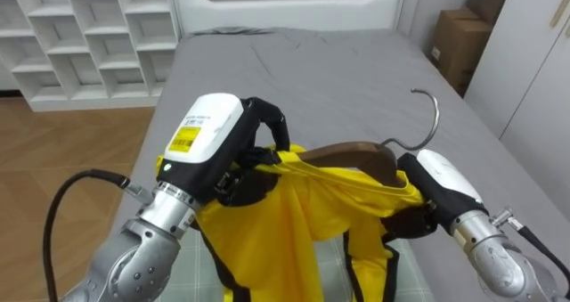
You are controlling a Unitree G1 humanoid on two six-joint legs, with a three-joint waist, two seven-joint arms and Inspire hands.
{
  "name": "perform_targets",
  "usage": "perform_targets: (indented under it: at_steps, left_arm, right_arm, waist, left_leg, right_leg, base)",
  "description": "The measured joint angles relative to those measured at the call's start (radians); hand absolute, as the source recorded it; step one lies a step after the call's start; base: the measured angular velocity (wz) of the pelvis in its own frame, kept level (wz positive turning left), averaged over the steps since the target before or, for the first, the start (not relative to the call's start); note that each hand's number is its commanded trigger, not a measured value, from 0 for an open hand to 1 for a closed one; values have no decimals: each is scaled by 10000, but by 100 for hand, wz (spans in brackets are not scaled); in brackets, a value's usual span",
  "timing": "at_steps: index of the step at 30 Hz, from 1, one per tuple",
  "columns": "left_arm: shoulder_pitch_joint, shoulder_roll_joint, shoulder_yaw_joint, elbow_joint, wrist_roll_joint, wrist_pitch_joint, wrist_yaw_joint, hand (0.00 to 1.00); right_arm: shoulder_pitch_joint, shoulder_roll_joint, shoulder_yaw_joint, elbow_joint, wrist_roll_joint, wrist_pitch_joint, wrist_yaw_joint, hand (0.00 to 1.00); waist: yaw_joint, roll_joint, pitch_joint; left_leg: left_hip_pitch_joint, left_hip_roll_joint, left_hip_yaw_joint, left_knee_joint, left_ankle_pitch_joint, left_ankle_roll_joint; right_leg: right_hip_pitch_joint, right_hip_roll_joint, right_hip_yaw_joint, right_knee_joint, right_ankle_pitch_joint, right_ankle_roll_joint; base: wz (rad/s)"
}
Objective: Hang clothes
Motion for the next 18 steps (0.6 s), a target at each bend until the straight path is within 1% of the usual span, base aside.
perform_targets:
  at_steps: [9,10,11,12,13,18]
  left_arm:
    - [6,6,0,1,0,1,0,100]
    - [5,6,0,1,0,1,0,92]
    - [6,7,0,1,1,1,0,78]
    - [6,9,0,1,1,2,0,18]
    - [7,10,0,1,1,2,0,0]
    - [6,-66,-6,1,-32,-1,0,0]
  right_arm:
    - [0,0,0,23,28,1,103,100]
    - [0,0,-1,23,28,1,113,100]
    - [0,-3,-1,23,30,1,145,100]
    - [0,-4,-1,23,31,2,164,100]
    - [0,-4,-1,23,31,2,170,100]
    - [0,-4,23,23,40,4,310,100]
  waist:
    - [0,-3,-3]
    - [0,-4,-4]
    - [0,-5,-5]
    - [0,-7,-7]
    - [0,-6,-8]
    - [1,-13,-29]
  left_leg:
    - [7,1,1,8,1,1]
    - [8,2,1,8,1,1]
    - [8,3,1,8,1,1]
    - [8,3,0,8,1,2]
    - [8,3,0,8,1,2]
    - [22,2,2,10,2,3]
  right_leg:
    - [5,-2,1,9,0,0]
    - [5,-1,1,12,0,0]
    - [5,-1,1,15,1,0]
    - [5,-1,0,18,0,-1]
    - [5,-1,0,19,1,-1]
    - [15,-6,0,30,1,-1]
  base:
    - [0]
    - [0]
    - [0]
    - [0]
    - [0]
    - [0]
